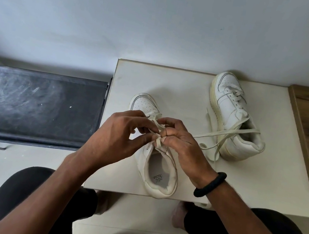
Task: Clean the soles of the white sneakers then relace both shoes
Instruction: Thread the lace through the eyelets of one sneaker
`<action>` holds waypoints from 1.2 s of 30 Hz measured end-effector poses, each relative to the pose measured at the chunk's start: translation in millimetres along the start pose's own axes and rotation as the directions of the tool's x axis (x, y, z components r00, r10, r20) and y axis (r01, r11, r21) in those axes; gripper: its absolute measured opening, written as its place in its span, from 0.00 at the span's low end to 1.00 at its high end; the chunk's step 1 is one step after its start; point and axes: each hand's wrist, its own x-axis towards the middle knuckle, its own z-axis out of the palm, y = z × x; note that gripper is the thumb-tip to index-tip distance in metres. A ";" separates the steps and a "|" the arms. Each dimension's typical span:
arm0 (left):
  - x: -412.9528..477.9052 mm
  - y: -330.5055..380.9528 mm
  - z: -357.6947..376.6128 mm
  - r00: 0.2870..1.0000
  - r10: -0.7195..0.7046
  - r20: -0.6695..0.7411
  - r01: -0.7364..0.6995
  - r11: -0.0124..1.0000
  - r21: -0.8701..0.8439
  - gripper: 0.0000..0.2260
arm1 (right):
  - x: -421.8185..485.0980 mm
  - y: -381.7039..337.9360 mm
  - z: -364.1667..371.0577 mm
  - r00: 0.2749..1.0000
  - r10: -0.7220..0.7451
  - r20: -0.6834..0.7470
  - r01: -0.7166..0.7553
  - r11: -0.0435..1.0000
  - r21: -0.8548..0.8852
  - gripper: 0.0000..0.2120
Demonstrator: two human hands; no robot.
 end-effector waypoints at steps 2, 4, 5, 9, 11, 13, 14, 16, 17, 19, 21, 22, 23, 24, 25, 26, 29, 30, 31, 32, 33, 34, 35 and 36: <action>-0.1 0.9 1.1 1.000 0.007 -0.018 -0.007 1.000 0.025 0.05 | 0.2 -1.3 -4.7 0.999 0.007 0.040 -0.005 0.999 -0.034 0.08; 0.1 2.4 3.2 0.999 0.007 -0.042 -0.005 0.999 0.041 0.06 | 0.0 -0.7 -9.9 0.997 0.003 0.080 0.005 0.995 -0.095 0.11; 0.3 3.2 4.2 0.999 0.000 -0.051 0.003 0.999 0.045 0.06 | -0.2 0.9 -11.2 0.996 -0.009 0.091 0.024 0.987 -0.160 0.12; 0.4 6.5 6.9 0.997 -0.078 -0.021 0.078 0.997 0.027 0.07 | -2.7 9.4 -2.1 0.991 -0.136 0.007 0.124 0.877 -0.464 0.14; 0.6 6.8 7.1 0.990 -0.140 0.010 0.140 0.990 -0.001 0.07 | -4.7 7.8 3.1 0.968 -0.251 -0.030 0.201 0.836 -0.511 0.14; 1.2 7.2 7.3 0.978 -0.201 0.055 0.203 0.979 -0.034 0.06 | -5.5 4.9 2.7 0.943 -0.332 -0.022 0.264 0.787 -0.558 0.11; 1.3 7.6 7.5 0.972 -0.224 0.077 0.228 0.973 -0.046 0.05 | -6.2 3.0 1.5 0.934 -0.356 -0.022 0.277 0.763 -0.583 0.10; 1.7 7.8 8.9 0.960 -0.255 0.116 0.263 0.963 -0.059 0.06 | -9.0 0.8 0.6 0.912 -0.408 -0.047 0.277 0.697 -0.662 0.09; 2.1 7.6 9.9 0.956 -0.265 0.129 0.275 0.959 -0.066 0.06 | -10.8 -0.2 1.4 0.894 -0.443 -0.065 0.264 0.639 -0.722 0.10; 3.5 7.5 11.1 0.952 -0.273 0.138 0.286 0.954 -0.086 0.06 | -13.7 -2.4 4.2 0.853 -0.513 -0.096 0.228 0.531 -0.816 0.10; 4.7 7.5 11.2 0.951 -0.277 0.141 0.292 0.951 -0.102 0.06 | -13.9 -4.6 4.8 0.818 -0.562 -0.120 0.216 0.495 -0.842 0.09; 5.2 7.8 11.2 0.950 -0.278 0.143 0.294 0.950 -0.108 0.06 | -13.2 -5.3 4.4 0.811 -0.570 -0.130 0.223 0.506 -0.833 0.08; 5.1 8.0 11.1 0.949 -0.280 0.144 0.297 0.948 -0.114 0.06 | -12.8 -5.4 3.6 0.817 -0.559 -0.140 0.233 0.543 -0.807 0.08; 4.8 8.3 10.9 0.949 -0.281 0.144 0.299 0.947 -0.118 0.06 | -12.4 -5.3 3.4 0.835 -0.527 -0.160 0.240 0.610 -0.756 0.07; 4.4 8.4 10.8 0.949 -0.281 0.143 0.299 0.947 -0.120 0.06 | -12.4 -5.7 3.2 0.863 -0.465 -0.198 0.233 0.713 -0.662 0.06; 4.1 8.5 10.7 0.949 -0.282 0.142 0.300 0.946 -0.122 0.06 | -13.2 -7.9 2.6 0.900 -0.361 -0.246 0.199 0.840 -0.504 0.05; 4.1 7.0 10.2 0.946 -0.294 0.136 0.310 0.944 -0.116 0.06 | -16.7 -20.1 -3.5 0.985 0.031 -0.168 0.004 0.979 0.206 0.05; 4.2 6.0 9.4 0.945 -0.301 0.129 0.315 0.944 -0.103 0.06 | -18.9 -23.8 -8.8 0.993 0.082 -0.083 -0.044 0.922 0.384 0.05; 4.6 4.6 8.5 0.943 -0.309 0.120 0.320 0.944 -0.080 0.06 | -21.9 -28.6 -15.2 0.996 0.088 -0.024 -0.064 0.864 0.499 0.05; 4.5 3.4 7.2 0.942 -0.317 0.111 0.324 0.944 -0.056 0.06 | -24.9 -34.7 -21.4 0.998 0.060 0.007 -0.053 0.818 0.573 0.04; 4.4 2.5 6.0 0.940 -0.324 0.104 0.329 0.943 -0.039 0.05 | -27.9 -40.2 -28.1 1.000 0.004 0.011 -0.010 0.781 0.624 0.05; 4.1 2.2 5.3 0.938 -0.330 0.100 0.335 0.941 -0.036 0.05 | -30.7 -46.6 -35.3 0.998 -0.058 -0.003 0.045 0.748 0.663 0.06; 3.8 2.3 4.9 0.938 -0.334 0.099 0.339 0.940 -0.044 0.05 | -34.2 -53.5 -43.2 0.994 -0.108 -0.031 0.100 0.718 0.688 0.06; 3.8 2.9 5.0 0.938 -0.332 0.098 0.339 0.939 -0.055 0.05 | -37.4 -59.8 -52.8 0.987 -0.148 -0.064 0.149 0.688 0.710 0.08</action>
